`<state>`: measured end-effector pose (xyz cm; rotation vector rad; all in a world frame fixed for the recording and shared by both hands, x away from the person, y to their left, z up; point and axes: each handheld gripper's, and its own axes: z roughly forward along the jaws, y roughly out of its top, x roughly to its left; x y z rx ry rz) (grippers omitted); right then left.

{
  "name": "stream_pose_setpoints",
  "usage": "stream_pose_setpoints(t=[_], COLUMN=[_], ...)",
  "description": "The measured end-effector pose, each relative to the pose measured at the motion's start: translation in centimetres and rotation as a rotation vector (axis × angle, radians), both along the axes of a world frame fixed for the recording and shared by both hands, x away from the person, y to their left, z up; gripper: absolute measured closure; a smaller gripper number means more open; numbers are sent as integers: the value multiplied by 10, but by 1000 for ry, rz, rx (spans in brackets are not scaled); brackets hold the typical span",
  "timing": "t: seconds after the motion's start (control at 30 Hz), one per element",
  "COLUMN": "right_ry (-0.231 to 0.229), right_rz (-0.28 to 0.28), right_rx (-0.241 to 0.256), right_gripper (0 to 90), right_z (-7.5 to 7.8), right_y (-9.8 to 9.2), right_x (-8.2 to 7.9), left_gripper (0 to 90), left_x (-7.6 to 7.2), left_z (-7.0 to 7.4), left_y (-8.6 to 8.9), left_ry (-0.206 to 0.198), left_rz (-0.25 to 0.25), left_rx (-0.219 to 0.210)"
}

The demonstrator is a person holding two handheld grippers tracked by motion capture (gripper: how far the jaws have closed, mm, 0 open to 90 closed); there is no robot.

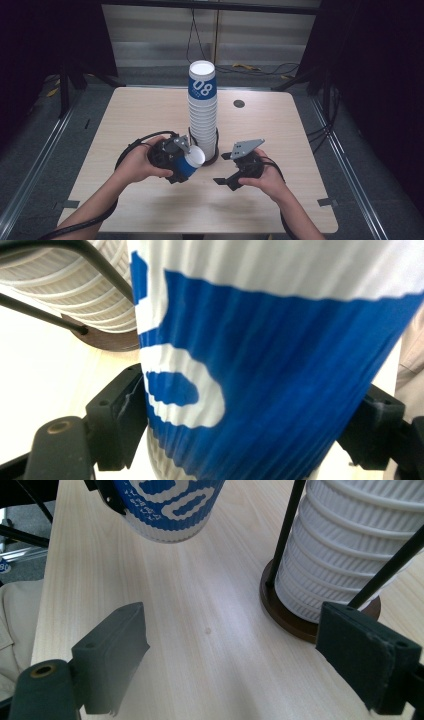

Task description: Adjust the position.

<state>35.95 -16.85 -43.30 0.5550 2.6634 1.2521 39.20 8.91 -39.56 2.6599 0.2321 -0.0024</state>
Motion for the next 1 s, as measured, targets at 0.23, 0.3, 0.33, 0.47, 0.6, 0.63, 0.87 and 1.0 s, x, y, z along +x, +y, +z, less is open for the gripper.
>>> stream_pose_setpoints(t=[0.23,0.3,0.33,0.47,0.6,0.63,0.87,1.0], right_ry=[-4,1,1,-1,-1,-1,3,7], right_rz=[7,4,0,3,7,8,15,20], right_rx=[2,2,2,2,0,0,-6,-1], right_gripper=[124,123,124,124,124,124,124,124], right_z=[0,-1,-1,0,0,0,-1,0], right_y=[0,0,-1,-1,-1,-1,0,1], right_x=[0,0,0,-1,-1,-1,-2,-3], left_gripper=[187,187,187,187,187,188,187,187], left_x=[1,1,1,1,2,2,3,2], left_z=[-2,-2,-2,-3,-3,-3,-4,-4], left_y=[-4,-5,-6,-8,-10,-11,-16,-19], left_ry=[7,10,1,8,9,8,15,19], left_rz=[5,-3,-13,-25,-39,-40,-36,-46], left_rx=[8,34,38,56,73,71,110,131])
